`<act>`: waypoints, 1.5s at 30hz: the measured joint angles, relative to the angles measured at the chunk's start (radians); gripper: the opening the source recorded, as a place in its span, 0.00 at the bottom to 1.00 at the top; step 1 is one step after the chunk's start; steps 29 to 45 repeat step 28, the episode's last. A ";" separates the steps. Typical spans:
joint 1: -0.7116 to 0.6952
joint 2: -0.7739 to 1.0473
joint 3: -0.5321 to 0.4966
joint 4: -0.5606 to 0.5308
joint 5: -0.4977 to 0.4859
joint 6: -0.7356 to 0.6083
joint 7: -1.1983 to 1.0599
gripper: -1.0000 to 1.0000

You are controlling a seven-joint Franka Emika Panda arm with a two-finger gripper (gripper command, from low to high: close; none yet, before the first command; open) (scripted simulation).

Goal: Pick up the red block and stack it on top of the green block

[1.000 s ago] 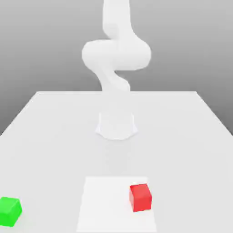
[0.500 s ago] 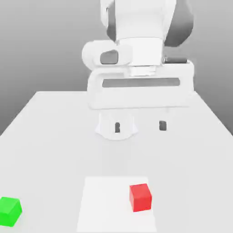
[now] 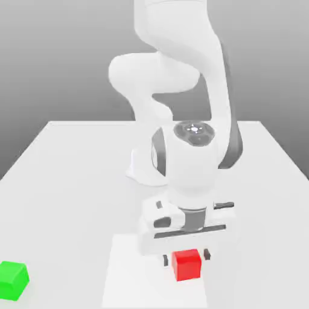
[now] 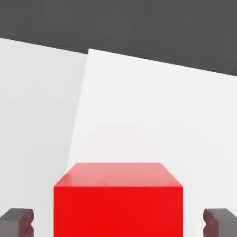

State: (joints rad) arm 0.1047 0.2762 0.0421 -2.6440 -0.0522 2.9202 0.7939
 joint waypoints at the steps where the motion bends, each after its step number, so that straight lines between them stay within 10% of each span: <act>1: 0.000 0.000 0.000 0.000 -0.001 0.000 0.001 0.00; 10: -0.017 -0.172 0.012 -0.020 0.037 -0.153 -0.034 0.00; 24: -0.450 0.059 -0.231 0.344 0.183 -0.296 -0.479 0.00; 25: -0.470 0.097 -0.226 0.358 0.197 -0.272 -0.497 1.00; 45: -0.470 0.097 -0.226 0.358 0.197 -0.272 -0.497 1.00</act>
